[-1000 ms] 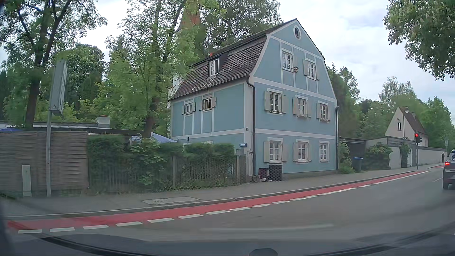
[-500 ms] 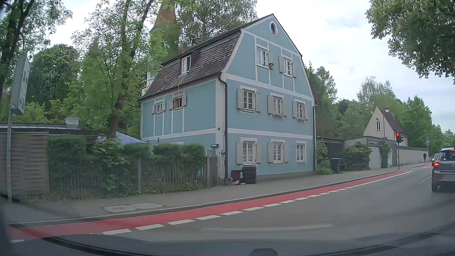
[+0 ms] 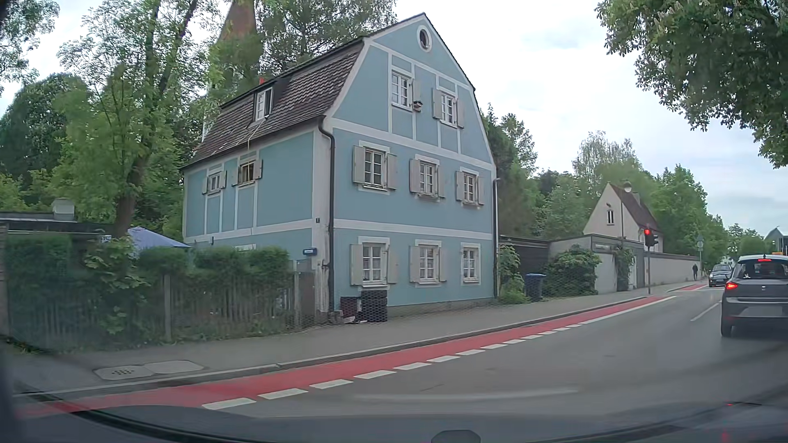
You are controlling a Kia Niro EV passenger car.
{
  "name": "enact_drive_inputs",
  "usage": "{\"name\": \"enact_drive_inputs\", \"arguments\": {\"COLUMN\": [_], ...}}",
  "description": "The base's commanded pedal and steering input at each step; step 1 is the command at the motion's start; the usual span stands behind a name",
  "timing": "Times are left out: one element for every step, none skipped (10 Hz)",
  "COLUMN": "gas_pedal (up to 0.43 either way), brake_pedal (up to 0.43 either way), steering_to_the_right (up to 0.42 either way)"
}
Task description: Follow the waypoints while adhering to traffic rules and regulations
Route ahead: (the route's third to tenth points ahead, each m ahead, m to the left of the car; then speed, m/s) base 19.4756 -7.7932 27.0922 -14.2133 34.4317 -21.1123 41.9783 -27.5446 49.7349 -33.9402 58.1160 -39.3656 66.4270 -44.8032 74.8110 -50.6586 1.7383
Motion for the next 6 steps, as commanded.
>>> {"name": "enact_drive_inputs", "arguments": {"gas_pedal": [0.000,0.000,0.000,0.000,0.000,0.000], "brake_pedal": [0.000,0.000,0.000,0.000,0.000,0.000], "steering_to_the_right": [0.564,0.586,0.604,0.616,0.627,0.634]}}
